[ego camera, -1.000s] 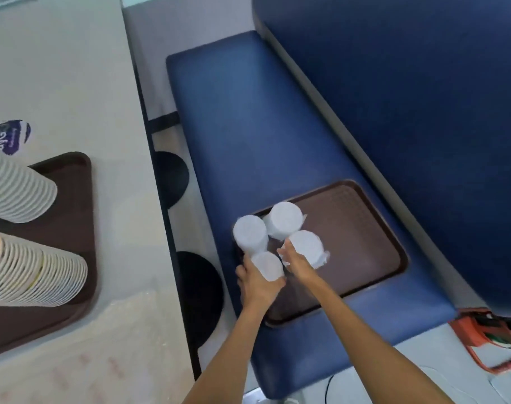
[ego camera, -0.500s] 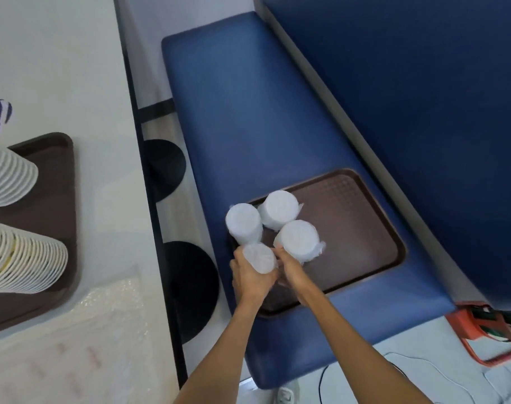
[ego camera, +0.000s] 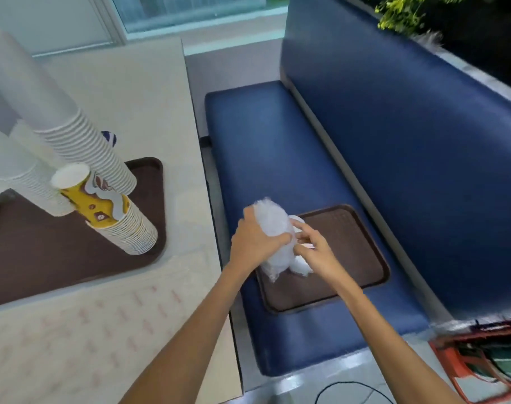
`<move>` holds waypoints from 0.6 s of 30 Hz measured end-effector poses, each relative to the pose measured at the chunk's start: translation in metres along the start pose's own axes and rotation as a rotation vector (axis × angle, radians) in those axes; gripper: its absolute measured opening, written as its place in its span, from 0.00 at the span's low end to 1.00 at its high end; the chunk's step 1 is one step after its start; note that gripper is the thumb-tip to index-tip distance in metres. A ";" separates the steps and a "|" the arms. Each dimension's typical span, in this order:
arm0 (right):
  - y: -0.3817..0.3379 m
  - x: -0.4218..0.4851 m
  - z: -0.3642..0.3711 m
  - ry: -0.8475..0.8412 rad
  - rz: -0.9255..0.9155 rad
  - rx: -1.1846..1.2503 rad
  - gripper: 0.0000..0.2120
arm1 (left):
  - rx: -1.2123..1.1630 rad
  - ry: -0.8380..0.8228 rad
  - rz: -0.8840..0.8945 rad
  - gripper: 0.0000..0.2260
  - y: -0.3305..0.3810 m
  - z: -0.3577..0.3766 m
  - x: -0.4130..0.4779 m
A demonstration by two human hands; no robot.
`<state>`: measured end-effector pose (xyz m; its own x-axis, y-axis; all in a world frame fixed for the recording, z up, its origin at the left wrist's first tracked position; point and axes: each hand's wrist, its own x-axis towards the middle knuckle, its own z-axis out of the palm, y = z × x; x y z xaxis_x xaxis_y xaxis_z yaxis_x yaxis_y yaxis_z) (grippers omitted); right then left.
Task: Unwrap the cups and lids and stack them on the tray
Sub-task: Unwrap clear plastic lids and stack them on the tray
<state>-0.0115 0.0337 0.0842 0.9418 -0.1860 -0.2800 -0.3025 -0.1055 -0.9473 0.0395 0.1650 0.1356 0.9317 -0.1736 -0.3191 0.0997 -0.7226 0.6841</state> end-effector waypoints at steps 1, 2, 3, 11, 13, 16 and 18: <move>-0.014 -0.008 0.003 -0.050 -0.048 -0.044 0.26 | 0.024 0.019 0.018 0.38 0.003 -0.017 -0.009; -0.025 -0.016 0.008 -0.098 -0.081 -0.100 0.28 | 0.045 0.037 0.036 0.38 0.004 -0.034 -0.020; -0.037 -0.026 0.018 -0.138 -0.113 -0.154 0.31 | 0.064 0.050 0.042 0.38 0.003 -0.054 -0.034; -0.075 -0.073 0.130 -0.186 -0.251 -0.429 0.43 | 0.115 0.022 0.032 0.34 -0.051 -0.153 -0.118; -0.079 -0.080 0.163 -0.229 -0.269 -0.453 0.44 | 0.107 0.021 0.027 0.29 -0.075 -0.176 -0.133; -0.097 -0.087 0.224 -0.261 -0.323 -0.532 0.42 | 0.055 0.077 -0.028 0.38 -0.125 -0.218 -0.143; -0.110 -0.088 0.261 -0.256 -0.363 -0.532 0.42 | 0.019 0.135 -0.054 0.42 -0.155 -0.243 -0.142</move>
<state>-0.0225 0.3169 0.1728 0.9821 0.1817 -0.0497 0.0694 -0.5947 -0.8010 -0.0231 0.4636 0.2342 0.9637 -0.0433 -0.2634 0.1457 -0.7413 0.6551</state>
